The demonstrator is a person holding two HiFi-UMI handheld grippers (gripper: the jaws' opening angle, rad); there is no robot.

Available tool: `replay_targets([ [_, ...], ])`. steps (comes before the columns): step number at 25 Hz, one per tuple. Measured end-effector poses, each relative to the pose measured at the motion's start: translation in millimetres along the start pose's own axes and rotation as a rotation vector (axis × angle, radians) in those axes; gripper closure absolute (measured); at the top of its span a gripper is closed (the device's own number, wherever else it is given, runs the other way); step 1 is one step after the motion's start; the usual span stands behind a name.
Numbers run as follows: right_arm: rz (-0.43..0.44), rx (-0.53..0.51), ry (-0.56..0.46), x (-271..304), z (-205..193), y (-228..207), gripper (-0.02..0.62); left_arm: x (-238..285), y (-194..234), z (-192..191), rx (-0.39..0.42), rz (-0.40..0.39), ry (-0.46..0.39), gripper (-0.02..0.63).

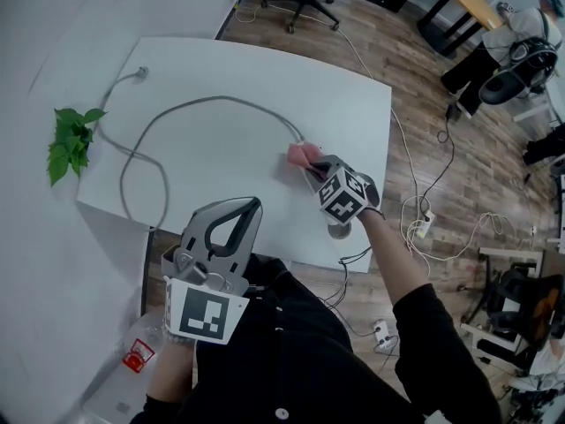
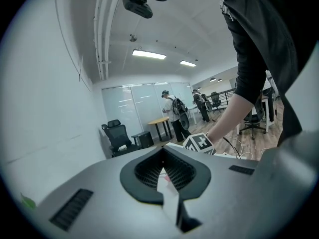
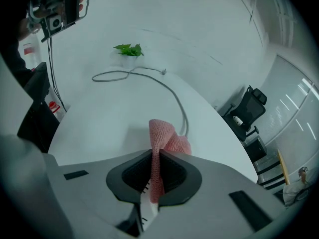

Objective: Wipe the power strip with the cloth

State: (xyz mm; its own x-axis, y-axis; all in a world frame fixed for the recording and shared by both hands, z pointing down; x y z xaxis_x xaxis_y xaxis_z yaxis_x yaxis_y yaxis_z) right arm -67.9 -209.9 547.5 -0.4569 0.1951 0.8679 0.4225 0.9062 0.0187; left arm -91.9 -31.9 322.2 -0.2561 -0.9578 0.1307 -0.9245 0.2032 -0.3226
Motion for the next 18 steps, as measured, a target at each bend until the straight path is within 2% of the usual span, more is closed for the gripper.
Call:
replay_targets([
  [18,-0.044,0.137,-0.054,-35.8,-55.9,55.9,0.545,18.4,-41.1,22.0,0.021,-0.155,-0.077,0.592],
])
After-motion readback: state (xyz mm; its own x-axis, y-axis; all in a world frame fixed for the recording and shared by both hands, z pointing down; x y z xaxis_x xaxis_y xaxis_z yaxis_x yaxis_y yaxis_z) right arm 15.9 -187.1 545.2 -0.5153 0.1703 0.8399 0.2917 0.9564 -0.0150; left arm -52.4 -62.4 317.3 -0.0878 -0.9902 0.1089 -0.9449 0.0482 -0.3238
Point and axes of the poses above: the fingertips, and each gripper's own axes: x forward along the fingers, y to its left, z out of its top, the point moved 3 cm from there along -x, backward along the fingers, and after that the axes turned 14 degrees about z, right-handed, at the moved point
